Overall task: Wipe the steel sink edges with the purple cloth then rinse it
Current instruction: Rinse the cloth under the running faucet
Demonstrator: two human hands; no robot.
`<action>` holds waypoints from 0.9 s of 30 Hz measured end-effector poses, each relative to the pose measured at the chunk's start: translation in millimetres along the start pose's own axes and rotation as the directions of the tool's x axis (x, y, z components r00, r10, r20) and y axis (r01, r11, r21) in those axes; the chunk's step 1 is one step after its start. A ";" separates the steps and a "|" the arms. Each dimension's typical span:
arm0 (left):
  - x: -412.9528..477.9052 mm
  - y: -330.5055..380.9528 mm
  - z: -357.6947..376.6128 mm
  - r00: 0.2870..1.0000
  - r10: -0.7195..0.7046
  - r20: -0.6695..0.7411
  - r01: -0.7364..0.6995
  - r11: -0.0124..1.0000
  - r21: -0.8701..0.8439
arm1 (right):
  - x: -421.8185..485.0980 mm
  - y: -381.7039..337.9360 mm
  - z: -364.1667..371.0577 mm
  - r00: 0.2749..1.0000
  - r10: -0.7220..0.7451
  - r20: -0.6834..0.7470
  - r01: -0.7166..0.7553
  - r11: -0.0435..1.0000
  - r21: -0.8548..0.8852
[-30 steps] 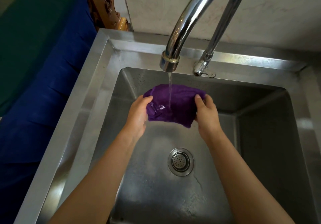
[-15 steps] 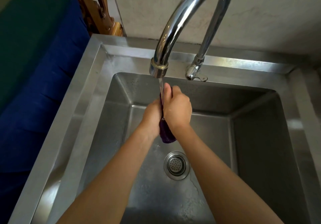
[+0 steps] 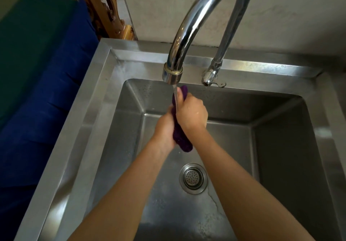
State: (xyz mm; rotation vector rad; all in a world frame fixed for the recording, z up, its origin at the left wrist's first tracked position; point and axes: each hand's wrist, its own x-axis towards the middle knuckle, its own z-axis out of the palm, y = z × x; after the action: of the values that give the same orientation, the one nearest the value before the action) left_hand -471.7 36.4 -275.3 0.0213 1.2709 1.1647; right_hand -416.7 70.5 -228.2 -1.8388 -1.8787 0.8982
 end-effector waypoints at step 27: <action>-3.7 27.8 -22.0 0.993 0.090 0.081 -0.095 0.993 0.064 | -20.4 21.3 -5.8 0.812 -0.453 0.369 0.390 0.890 0.236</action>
State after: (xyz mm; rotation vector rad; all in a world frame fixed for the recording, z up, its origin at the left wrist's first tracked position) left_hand -505.6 34.8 -264.5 0.1759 1.2508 1.1885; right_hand -395.2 50.5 -234.4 -1.1180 -2.2703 1.2906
